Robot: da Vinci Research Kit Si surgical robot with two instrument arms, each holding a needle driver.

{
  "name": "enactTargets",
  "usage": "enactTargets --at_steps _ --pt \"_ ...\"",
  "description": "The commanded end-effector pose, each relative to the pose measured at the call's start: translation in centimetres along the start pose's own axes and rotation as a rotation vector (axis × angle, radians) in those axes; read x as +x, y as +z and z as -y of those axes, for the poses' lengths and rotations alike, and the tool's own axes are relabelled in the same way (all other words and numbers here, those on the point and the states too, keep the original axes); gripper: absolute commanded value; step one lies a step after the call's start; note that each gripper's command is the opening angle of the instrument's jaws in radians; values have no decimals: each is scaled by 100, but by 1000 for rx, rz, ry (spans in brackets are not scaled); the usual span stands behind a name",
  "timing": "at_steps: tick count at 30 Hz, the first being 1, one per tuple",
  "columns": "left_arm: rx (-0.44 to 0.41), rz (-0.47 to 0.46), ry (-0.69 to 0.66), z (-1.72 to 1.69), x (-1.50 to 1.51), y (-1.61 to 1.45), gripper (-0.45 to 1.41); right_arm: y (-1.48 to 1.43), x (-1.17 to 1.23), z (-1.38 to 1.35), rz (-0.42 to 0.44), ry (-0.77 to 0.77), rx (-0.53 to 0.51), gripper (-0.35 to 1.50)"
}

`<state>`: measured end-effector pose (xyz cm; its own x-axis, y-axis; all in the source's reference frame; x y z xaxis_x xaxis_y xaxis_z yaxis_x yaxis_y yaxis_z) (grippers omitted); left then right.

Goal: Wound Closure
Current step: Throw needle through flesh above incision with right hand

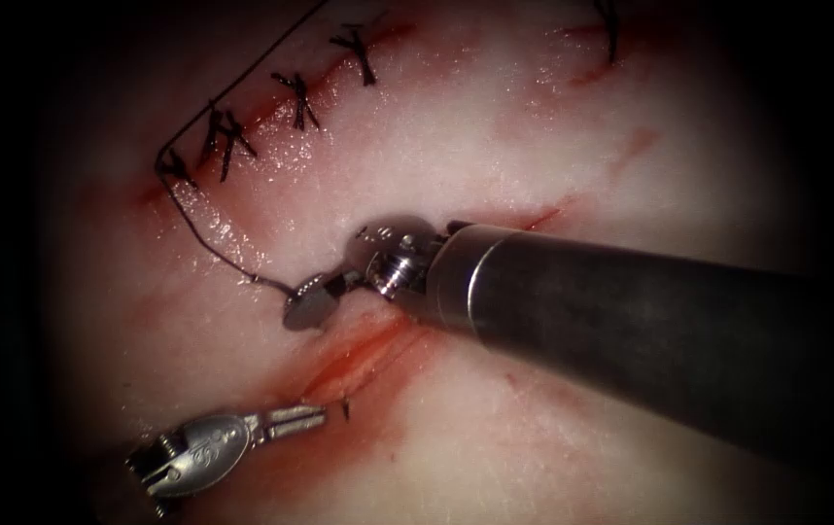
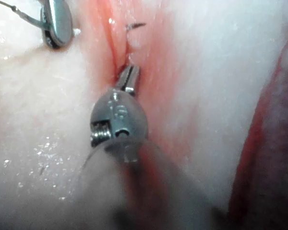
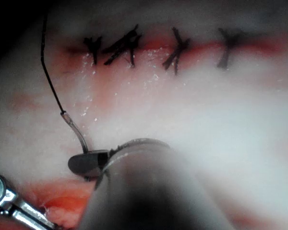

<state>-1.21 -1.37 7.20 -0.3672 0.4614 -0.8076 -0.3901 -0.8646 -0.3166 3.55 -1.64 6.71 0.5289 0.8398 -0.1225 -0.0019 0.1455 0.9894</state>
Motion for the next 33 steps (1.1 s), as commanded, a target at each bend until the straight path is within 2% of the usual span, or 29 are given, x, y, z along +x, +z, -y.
enactTargets --at_steps 1,8,11,14,15,16,17,18,19,21,22,23,25,26,28,30,33 --pt "-1 -2 1 2 -2 8 -27 6 5 -2 4 7 4 -35" --pt "0 -1 0 2 -2 8 -27 3 4 -3 -15 20 -17 -35" --pt "0 -1 0 2 -2 8 -27 6 2 -4 2 34 0 -35" --pt "0 -1 0 2 -2 8 -27 9 8 -6 -59 39 -38 -35" --pt "0 -1 0 2 -2 8 -27 9 12 -8 -90 -30 -52 -5" --pt "0 -1 0 2 -2 8 -27 9 14 -10 -108 -81 -55 5" --pt "1 -1 0 2 -2 8 -27 9 19 -15 -133 -189 -57 29" --pt "1 -1 0 2 -2 8 -27 9 19 -15 -133 -189 -57 29" --pt "1 -1 0 1 -2 8 -27 9 21 -17 -143 -258 -65 37" --pt "1 -1 0 1 -2 8 -27 9 25 -21 -156 -372 -93 81" --pt "1 -1 0 1 -2 7 -27 9 28 -24 -165 -427 -120 108" --pt "1 -1 0 1 -2 7 -27 8 34 -27 -192 -520 -170 126" --pt "1 -1 0 1 -2 7 -25 5 42 -28 -233 -646 -193 135" --pt "1 -1 0 1 -2 7 -25 5 42 -28 -233 -646 -193 135" --pt "1 -1 0 1 -2 7 -25 3 48 -25 -245 -752 -216 141" --pt "1 -1 0 1 -2 7 -25 3 52 -16 -244 -838 -227 140" --pt "1 -1 0 1 -2 7 -25 3 56 -9 -249 -880 -231 135"
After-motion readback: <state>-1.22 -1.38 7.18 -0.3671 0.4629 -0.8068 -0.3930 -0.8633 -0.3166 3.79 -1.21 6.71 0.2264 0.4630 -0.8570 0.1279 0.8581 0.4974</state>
